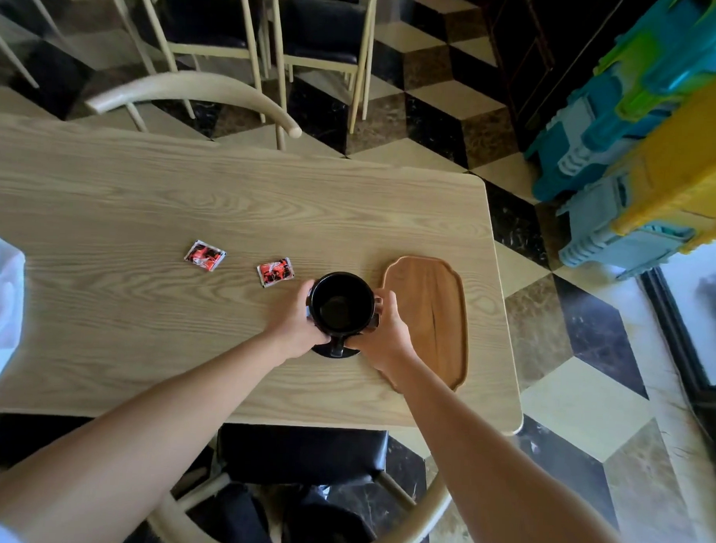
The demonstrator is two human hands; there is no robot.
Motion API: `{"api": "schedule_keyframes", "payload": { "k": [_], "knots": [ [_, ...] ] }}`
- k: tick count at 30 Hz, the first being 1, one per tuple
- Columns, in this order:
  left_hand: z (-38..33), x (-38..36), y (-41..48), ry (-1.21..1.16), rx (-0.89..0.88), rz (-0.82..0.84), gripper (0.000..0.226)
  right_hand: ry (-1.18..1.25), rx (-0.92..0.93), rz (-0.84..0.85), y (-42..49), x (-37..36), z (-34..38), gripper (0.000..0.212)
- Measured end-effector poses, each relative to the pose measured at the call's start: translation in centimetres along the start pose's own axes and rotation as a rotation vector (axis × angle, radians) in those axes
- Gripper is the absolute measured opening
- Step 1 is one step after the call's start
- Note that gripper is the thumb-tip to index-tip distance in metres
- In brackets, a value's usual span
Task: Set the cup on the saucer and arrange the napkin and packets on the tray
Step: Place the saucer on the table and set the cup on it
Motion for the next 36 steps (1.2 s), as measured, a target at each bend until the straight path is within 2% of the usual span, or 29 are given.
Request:
{"api": "schedule_keyframes", "payload": {
  "k": [3,11,36],
  "knots": [
    [1.4,-0.7,0.7,-0.045,0.021,0.009,0.099,-0.003,-0.025,0.022,0.6,-0.8,-1.3,0.084],
    [2.8,-1.2,1.7,0.026,0.045,-0.009,0.101,-0.009,-0.04,0.045,1.9,-1.7,-2.9,0.086],
    [3.7,-0.3,2.7,0.078,-0.008,0.016,0.096,-0.062,-0.055,0.094,3.3,-2.6,-3.6,0.089]
  ]
}}
Point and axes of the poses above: each hand's wrist, its own y-axis towards the middle knuckle, its own x-axis out of the back of the hand, z = x × y, the point moved 6 cm from there along y, towards the middle knuckle, and after that the axes turned 2 degrees about -x, right-handed, at the moved point
